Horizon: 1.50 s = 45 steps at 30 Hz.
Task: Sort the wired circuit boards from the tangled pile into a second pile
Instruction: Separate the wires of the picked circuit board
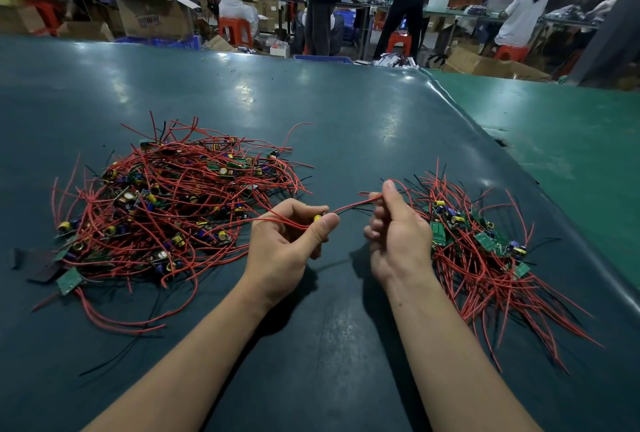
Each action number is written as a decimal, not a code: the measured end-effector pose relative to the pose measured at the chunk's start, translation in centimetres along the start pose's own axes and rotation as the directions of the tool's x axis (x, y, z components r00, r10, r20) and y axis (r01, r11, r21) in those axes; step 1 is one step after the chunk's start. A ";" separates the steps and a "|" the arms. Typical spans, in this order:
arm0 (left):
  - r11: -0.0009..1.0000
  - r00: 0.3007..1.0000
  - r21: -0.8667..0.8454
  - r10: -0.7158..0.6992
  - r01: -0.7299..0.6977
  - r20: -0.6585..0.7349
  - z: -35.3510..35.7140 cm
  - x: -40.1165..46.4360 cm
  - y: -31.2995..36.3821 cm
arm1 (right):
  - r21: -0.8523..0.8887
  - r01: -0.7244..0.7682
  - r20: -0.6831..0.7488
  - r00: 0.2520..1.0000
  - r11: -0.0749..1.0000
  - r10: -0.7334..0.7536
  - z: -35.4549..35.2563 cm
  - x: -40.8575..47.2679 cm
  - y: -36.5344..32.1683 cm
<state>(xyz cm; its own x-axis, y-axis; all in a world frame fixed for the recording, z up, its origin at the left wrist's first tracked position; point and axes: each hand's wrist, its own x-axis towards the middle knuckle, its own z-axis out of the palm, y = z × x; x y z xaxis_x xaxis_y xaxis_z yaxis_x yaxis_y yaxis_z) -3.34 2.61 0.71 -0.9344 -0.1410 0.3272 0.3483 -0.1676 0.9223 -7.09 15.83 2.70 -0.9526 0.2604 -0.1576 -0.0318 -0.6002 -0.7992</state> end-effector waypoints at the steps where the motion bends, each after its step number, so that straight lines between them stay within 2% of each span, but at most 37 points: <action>1: 1.000 1.000 0.002 0.000 0.000 0.011 0.1 0.0 0.0 | 0.028 -0.031 -0.015 0.999 0.999 0.031 0.0 0.1 -0.1; 4: 1.000 1.000 0.002 -0.006 0.006 0.018 -0.1 -0.1 -0.1 | 0.118 -0.192 0.002 0.981 0.974 0.193 0.0 0.2 -0.2; 7: 1.000 1.000 -0.015 -0.001 0.001 -0.006 -0.4 0.0 -0.1 | 0.219 -0.445 0.160 0.894 0.868 0.418 -0.1 0.1 -0.4; 9: 1.000 1.000 -0.018 0.000 0.000 0.011 -0.4 -0.1 0.0 | 0.237 -0.503 0.213 0.862 0.831 0.460 -0.2 0.2 -0.6; 12: 1.000 0.999 -0.010 -0.004 0.005 0.048 -0.1 -0.4 0.0 | 0.184 -0.439 0.146 0.897 0.880 0.417 -0.3 0.4 -0.8; 18: 1.000 0.999 -0.022 0.009 -0.010 -0.042 -0.6 0.0 0.2 | 0.183 -0.298 0.064 0.955 0.937 0.291 -0.5 0.5 -1.0; 21: 0.999 0.995 -0.022 0.037 -0.040 -0.095 -0.7 0.1 0.3 | 0.081 -0.269 0.154 0.955 0.960 0.254 -0.1 0.0 -0.5; 23: 0.999 0.992 -0.024 0.034 -0.037 -0.119 -0.7 0.3 0.3 | -0.088 -0.276 0.250 0.924 0.957 0.289 0.1 -0.7 0.1; 25: 0.999 0.995 0.011 0.040 -0.040 -0.092 -0.8 0.2 0.2 | -0.261 -0.268 0.337 0.875 0.927 0.348 0.4 -1.6 0.8; 27: 0.998 0.998 0.052 0.045 -0.043 -0.047 -0.8 0.0 0.2 | -0.324 -0.223 0.374 0.863 0.919 0.341 0.6 -1.9 1.2; 31: 0.998 0.998 0.046 0.039 -0.037 -0.041 -0.6 0.0 0.1 | -0.290 -0.126 0.311 0.925 0.949 0.218 0.6 -1.4 0.8; 37: 0.999 0.999 0.008 0.032 -0.032 -0.014 -0.3 -0.4 0.1 | -0.100 -0.042 0.107 0.993 0.994 0.053 -0.3 0.0 -0.5; 45: 0.999 0.999 -0.028 0.036 -0.035 0.004 -0.3 -0.5 0.3 | -0.022 -0.081 0.002 0.997 0.996 0.081 -0.5 0.6 -0.4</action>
<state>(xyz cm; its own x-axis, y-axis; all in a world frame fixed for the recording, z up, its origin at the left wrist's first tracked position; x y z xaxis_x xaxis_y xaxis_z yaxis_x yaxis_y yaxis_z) -2.69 2.37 0.79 -0.9217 -0.1426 0.3607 0.3831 -0.1894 0.9041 -7.47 16.58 2.68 -0.9526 0.2092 -0.2208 0.0521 -0.6029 -0.7961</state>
